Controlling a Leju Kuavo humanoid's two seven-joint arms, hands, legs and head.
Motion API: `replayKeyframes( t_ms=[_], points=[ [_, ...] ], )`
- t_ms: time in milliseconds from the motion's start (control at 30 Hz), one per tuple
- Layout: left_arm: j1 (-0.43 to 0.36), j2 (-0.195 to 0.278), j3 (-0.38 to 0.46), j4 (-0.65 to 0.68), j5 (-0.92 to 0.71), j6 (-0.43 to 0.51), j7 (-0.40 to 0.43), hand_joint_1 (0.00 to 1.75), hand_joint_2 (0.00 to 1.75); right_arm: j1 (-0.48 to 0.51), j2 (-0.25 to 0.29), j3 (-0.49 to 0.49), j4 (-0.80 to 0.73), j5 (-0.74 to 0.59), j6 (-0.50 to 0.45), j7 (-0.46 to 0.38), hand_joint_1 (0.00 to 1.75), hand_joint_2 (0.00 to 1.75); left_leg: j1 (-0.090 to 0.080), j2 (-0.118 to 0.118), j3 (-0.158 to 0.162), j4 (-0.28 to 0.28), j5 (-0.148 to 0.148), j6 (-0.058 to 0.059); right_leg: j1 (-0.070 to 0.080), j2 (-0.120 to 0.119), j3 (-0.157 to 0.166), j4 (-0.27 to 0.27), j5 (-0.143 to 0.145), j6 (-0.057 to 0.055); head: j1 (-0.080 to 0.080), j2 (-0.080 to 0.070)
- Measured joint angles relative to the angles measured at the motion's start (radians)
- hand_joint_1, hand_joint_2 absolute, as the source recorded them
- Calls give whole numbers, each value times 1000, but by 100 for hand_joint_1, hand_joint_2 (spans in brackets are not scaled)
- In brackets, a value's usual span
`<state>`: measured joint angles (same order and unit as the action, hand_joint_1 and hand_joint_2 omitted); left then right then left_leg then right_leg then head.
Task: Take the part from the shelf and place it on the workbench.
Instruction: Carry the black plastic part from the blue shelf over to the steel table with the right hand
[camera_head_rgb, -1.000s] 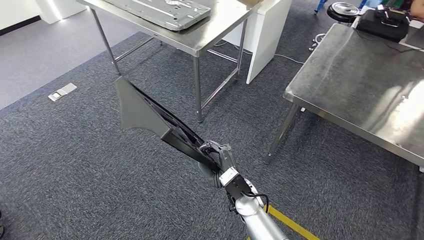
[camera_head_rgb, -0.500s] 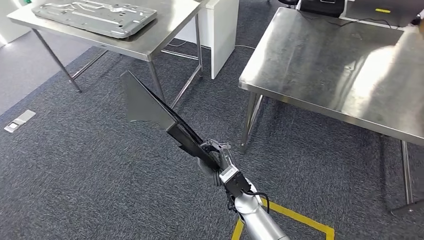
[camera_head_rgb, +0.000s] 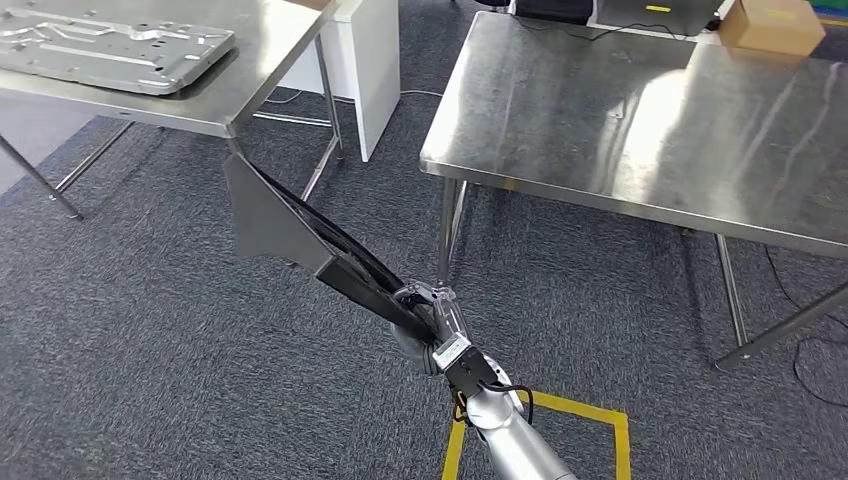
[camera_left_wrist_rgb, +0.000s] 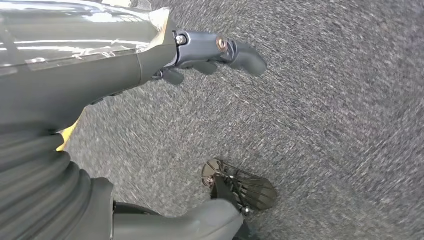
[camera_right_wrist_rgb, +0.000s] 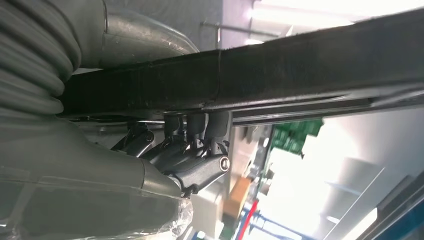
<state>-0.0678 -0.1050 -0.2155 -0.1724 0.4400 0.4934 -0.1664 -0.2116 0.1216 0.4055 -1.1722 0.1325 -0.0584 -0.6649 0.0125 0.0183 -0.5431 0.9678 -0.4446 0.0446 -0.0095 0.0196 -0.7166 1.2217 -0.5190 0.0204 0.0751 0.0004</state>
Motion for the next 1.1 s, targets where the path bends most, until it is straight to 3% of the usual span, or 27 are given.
replayKeyframes(
  t_ms=[33, 67, 100, 167, 200, 267, 333, 367, 433, 467, 533, 567, 600, 633, 700, 767, 833, 867, 900, 967, 1000, 1067, 1100],
  points=[
    [0, -1, 0, 0, 0, 0, 0, 0, 175, 1, -1, 0, 1, 0, 0, 0, 175, 175, 0, 15, -1, 0, -1, -1, -4, -7, -24, 45, -12, 6, 0, 0],
    [0, -1, 0, 0, 0, 0, 0, 0, 175, 3, -1, 0, 1, 0, 0, 0, 175, 175, 0, 29, -1, 1, -3, -3, -9, -11, -31, 56, -11, 16, 0, 0],
    [0, -2, 0, 0, 0, 0, 0, 0, 175, 4, -2, 0, 2, 0, 0, 0, 175, 175, 1, 42, 1, 2, -5, -6, -14, -18, -13, 23, 7, 27, 0, 0],
    [-1, -3, 0, 0, 0, 0, 0, 0, 175, 2, -2, 0, 2, 1, 0, 0, 175, 175, 2, 66, 4, 7, -13, -17, -19, -59, 64, -119, 59, 46, 0, 0],
    [-1, -3, 0, 0, 0, 0, 1, 0, 175, 1, -2, 0, 2, 2, 0, 0, 175, 175, 0, 77, 5, 12, -20, -25, -18, -80, 96, -177, 78, 47, 0, 0],
    [-1, -2, 0, 0, 0, 0, 1, 0, 175, -3, 0, -1, 2, 7, -1, 0, 175, 175, -4, 95, 9, 19, -30, -39, -13, -99, 118, -217, 89, 33, -1, 0],
    [-4, -2, 0, 0, 0, 0, 2, 0, 175, -9, -1, -2, 2, 16, -4, 0, 175, 175, 0, 114, 15, 19, -37, -50, -12, -71, 115, -216, 91, 14, -4, 0],
    [-5, -3, 0, -1, 0, 0, 3, 0, 175, -13, -2, -2, 2, 20, -6, 0, 175, 175, 3, 105, 16, 27, -46, -55, -13, -57, 114, -216, 92, 7, -5, 0],
    [-5, -3, 0, -1, 0, 0, 3, 0, 175, -27, -2, -5, 0, 27, -11, 0, 175, 175, 10, 53, -11, 95, -95, -64, -17, -29, 114, -218, 97, -6, -8, 0],
    [-4, -3, 0, -1, 0, 0, 3, 0, 175, -36, -2, -8, -1, 31, -14, 1, 175, 175, 11, 19, -41, 161, -131, -66, -16, -16, 113, -218, 98, -10, -9, 0],
    [-1, -3, 0, 0, 0, 5, 8, 0, 175, -56, -5, -19, -3, 45, -17, 3, 175, 175, 10, -11, -107, 288, -181, -65, -11, 13, 110, -217, 99, -15, -10, 0],
    [-1, -3, 0, 0, 0, 10, 11, 0, 175, -66, -8, -28, -5, 53, -16, 6, 175, 175, 10, -16, -125, 313, -179, -62, -8, 28, 110, -217, 100, -17, -10, 0],
    [-1, -4, 0, 0, 0, 15, 15, 0, 175, -76, -12, -39, -9, 60, -15, 9, 175, 175, 9, -20, -124, 298, -157, -56, -6, 43, 110, -217, 101, -18, -10, 0],
    [-1, -4, 0, 1, -1, 18, 17, 0, 175, -88, -15, -51, -14, 68, -11, 14, 175, 175, 7, -28, -105, 249, -120, -47, -4, 58, 111, -217, 103, -18, -10, 0],
    [-1, -3, 0, 1, -2, 20, 19, 0, 175, -119, -21, -74, -23, 85, -1, 28, 175, 175, 5, -79, -48, 116, -52, -25, 0, 84, 110, -216, 106, -15, -9, 0],
    [-3, -2, 0, 2, -5, 19, 19, 0, 175, -151, -27, -95, -27, 102, 7, 43, 175, 175, -1, -111, -17, 48, -30, -9, -2, 106, 104, -216, 110, -6, -10, 0],
    [-5, -4, -1, 2, -6, 18, 18, 0, 175, -172, -34, -114, -29, 114, 11, 53, 175, 175, -6, -91, -13, 37, -27, -4, -6, 127, 96, -222, 117, 7, -11, 0],
    [-6, -5, -1, 2, -7, 18, 18, 0, 175, -179, -37, -122, -29, 118, 13, 54, 175, 175, -4, -79, -9, 28, -20, -3, -5, 118, 91, -219, 118, 13, -10, 0],
    [-6, -6, 0, 2, -7, 18, 18, 0, 175, -185, -40, -129, -29, 121, 14, 54, 175, 175, -2, -65, -4, 17, -14, 0, -2, 94, 81, -205, 111, 15, -8, 0],
    [-4, -8, -1, 2, -10, 16, 17, 0, 175, -199, -45, -138, -27, 130, 15, 55, 175, 175, -1, -33, 2, 3, -6, 3, -1, 25, 34, -111, 66, 13, -4, 0],
    [-2, -8, -1, 2, -11, 14, 17, 0, 175, -205, -47, -141, -26, 135, 15, 56, 175, 175, -2, -17, 2, 2, -6, 4, -2, 4, 1, -42, 36, 13, -2, 0],
    [-2, -9, -1, 2, -12, 10, 17, 0, 175, -212, -52, -149, -19, 149, 13, 62, 175, 175, -3, 15, 1, 2, -7, 4, -8, -10, -47, 57, 3, 21, -2, 0],
    [-2, -9, -1, 2, -12, 9, 17, 0, 175, -215, -56, -154, -13, 162, 9, 69, 175, 175, -3, 30, 0, 3, -8, 2, -11, -14, -44, 53, 9, 30, -2, 0]
  ],
)
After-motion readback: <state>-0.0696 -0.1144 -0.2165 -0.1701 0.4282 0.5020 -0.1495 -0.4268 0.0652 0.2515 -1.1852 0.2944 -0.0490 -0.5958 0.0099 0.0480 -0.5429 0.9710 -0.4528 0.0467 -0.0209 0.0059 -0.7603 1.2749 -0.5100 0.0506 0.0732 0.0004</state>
